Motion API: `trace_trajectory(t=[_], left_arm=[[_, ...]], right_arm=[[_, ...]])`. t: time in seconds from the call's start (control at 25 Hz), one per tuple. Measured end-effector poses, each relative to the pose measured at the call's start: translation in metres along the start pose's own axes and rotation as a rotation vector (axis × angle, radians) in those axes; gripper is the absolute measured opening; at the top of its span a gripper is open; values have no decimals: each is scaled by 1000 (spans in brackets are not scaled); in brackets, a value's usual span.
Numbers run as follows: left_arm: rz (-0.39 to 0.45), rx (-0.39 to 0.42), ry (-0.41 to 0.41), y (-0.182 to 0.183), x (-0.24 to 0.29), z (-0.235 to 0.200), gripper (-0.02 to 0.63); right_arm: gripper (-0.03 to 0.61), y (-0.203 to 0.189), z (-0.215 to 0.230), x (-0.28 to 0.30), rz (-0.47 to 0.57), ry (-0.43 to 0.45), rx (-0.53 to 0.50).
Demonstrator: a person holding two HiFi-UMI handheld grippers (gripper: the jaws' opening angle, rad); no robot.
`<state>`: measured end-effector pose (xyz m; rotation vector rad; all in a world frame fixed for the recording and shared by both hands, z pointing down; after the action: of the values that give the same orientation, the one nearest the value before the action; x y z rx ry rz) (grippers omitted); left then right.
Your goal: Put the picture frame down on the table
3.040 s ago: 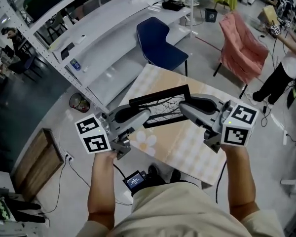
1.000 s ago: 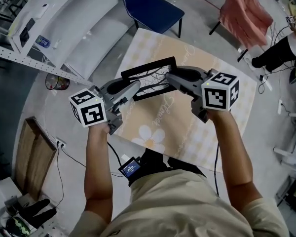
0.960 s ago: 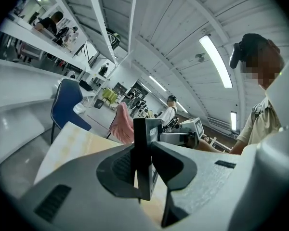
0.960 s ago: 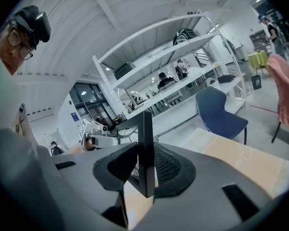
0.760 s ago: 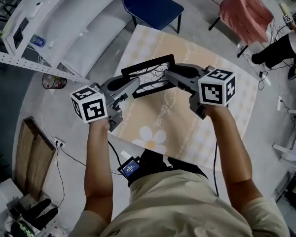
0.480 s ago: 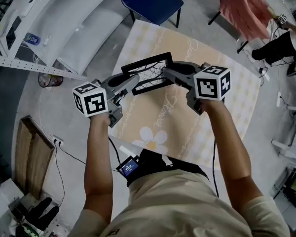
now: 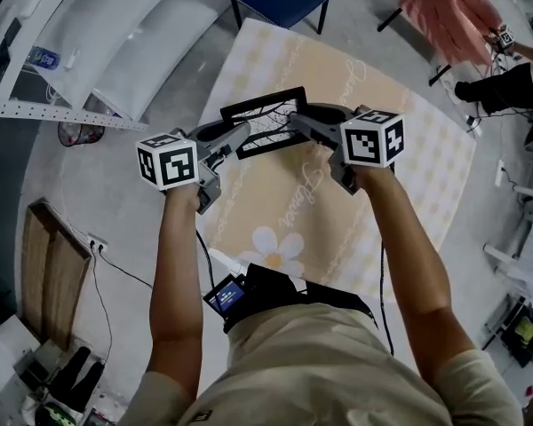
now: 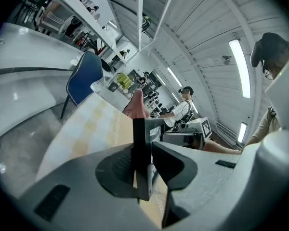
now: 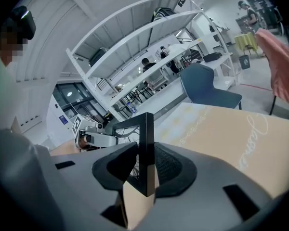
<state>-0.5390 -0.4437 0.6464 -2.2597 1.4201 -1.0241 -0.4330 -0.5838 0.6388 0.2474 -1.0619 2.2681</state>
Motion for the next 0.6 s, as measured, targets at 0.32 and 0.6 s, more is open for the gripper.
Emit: trace_trajectory(t=[0.32,0.6], left_arm=[[-58,-5,46,-17,19,-36,75],[-109,37,84,-25,33,-54,75]], right_arm=[[112,-23,29,21,-55,-64,22],[112,-39,49,34,-82,-113,56]])
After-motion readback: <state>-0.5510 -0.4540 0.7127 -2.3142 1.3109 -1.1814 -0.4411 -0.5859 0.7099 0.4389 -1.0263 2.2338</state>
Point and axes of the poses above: the fingertips, and each gripper's own axes: x forward along the fingers, z to its right, y out of its top, the point moved 5 cm from there along -x, backward along the fingers, and after that the axes turned 7 degrees about y, right-handed, at the moved point
